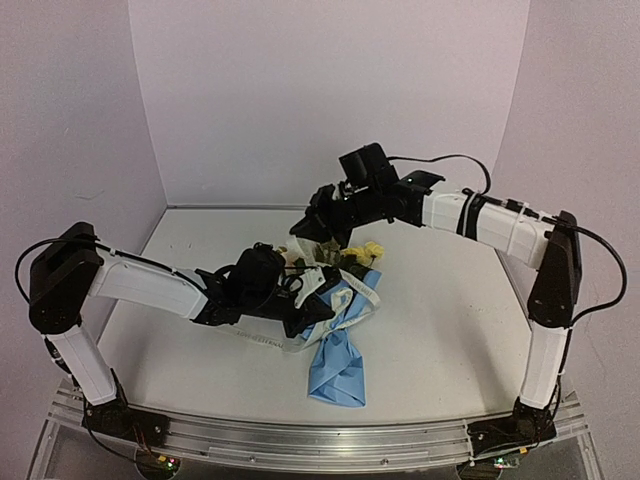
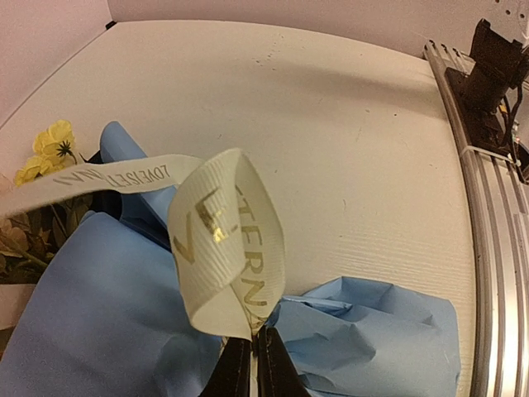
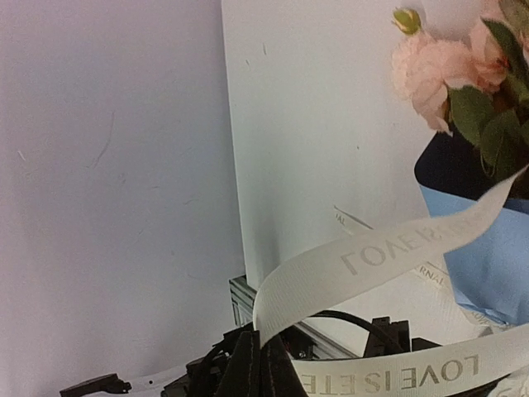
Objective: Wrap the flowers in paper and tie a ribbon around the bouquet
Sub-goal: Cross the half-tied ribbon over the folded bouquet.
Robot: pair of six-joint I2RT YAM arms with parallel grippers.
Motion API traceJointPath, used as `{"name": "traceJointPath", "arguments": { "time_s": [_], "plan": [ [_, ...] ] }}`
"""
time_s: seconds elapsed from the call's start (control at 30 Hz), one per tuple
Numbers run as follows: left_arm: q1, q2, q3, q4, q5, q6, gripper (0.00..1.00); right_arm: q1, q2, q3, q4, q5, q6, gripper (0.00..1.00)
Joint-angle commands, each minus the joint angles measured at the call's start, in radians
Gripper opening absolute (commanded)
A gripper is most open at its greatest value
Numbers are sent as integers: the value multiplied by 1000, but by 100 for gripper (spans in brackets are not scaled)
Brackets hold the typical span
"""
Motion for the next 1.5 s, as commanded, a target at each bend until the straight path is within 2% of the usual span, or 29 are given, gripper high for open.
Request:
{"name": "traceJointPath", "arguments": {
  "time_s": [0.0, 0.3, 0.5, 0.8, 0.93, 1.03, 1.13, 1.3, 1.47],
  "plan": [
    [-10, -7, 10, 45, -39, 27, 5, -32, 58, 17, 36, -138, 91, 0],
    [-9, 84, 132, -56, -114, -31, 9, -59, 56, -64, 73, -234, 105, 0],
    [-10, 61, 133, -65, -137, -89, 25, -79, 42, -118, 78, -266, 74, 0],
    [-9, -153, 50, -97, -74, -191, 43, -87, 48, -124, 76, -284, -4, 0],
    [3, -312, -42, -111, -113, -304, 49, -87, 60, -112, 72, -302, -44, 0],
    [78, -395, -68, -154, -146, -427, 52, -87, 65, -114, 70, -316, -82, 0],
    [187, -406, -69, -192, -67, -545, 57, -87, 46, -131, 69, -315, -144, 0],
    [355, -320, 8, -227, 112, -709, 63, -81, -3, -170, 41, -301, -290, 0],
    [445, -196, 83, -178, 334, -881, 72, -66, -28, -181, -10, -281, -421, 0]
  ]
}}
